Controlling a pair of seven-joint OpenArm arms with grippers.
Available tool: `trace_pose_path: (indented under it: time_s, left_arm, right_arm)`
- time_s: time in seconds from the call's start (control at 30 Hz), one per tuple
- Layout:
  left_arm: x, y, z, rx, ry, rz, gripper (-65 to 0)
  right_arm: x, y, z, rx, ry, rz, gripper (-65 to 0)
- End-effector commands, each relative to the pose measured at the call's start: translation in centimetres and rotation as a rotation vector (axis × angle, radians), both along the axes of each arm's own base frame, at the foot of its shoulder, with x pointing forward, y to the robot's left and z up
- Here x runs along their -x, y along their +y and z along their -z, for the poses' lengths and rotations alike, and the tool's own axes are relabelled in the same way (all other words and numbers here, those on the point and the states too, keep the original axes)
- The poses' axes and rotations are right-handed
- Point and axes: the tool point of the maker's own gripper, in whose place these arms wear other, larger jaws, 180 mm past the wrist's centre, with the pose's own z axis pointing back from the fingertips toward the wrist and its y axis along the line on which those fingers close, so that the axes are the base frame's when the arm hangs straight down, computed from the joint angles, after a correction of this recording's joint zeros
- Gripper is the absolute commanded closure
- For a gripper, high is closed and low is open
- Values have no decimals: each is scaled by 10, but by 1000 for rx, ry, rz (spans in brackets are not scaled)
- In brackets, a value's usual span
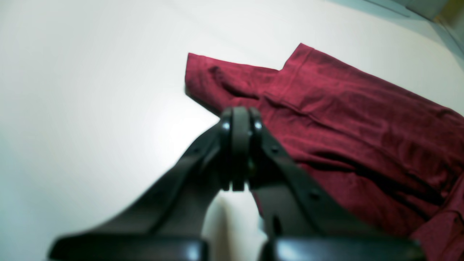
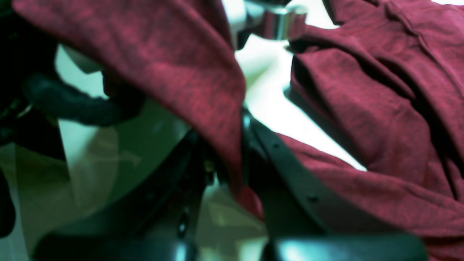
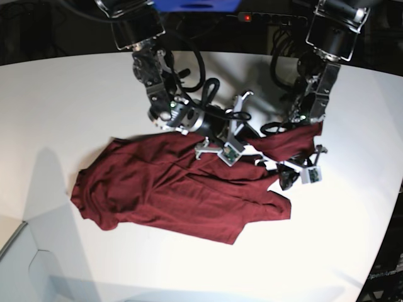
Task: Layout the t-shirt on the table in an organized manner, then fold the t-shirt properly
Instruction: 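Drag the shirt fabric with the right gripper away from the left gripper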
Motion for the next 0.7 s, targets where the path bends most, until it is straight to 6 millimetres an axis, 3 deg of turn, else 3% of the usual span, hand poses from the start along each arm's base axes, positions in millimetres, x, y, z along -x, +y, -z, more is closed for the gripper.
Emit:
trace_pose_path:
  time_s: [0.0,0.13,0.3,0.5,0.67]
  left_arm:
    - [-9,6,-18,-17,-58,-5,-1]
    - [-9,12,-17,-32,-57,-8,-1]
    - [-5,38,4,-71,2,-51,-1]
    - [7,42,21,-84,47,-54,-1]
    - [20,69,27,-143,72,-64,-1]
  right_arm:
    - [-12,2,-28,-73,-60,22,0]
    - [-25,-19,-46,-95,-109,96,0]
    - [-39,-41,-73,-113,-186,161,0]
    - [-44,-50,-92,-124,-239,185,0]
    - [-53,-67,-109,-131,-289,236,0]
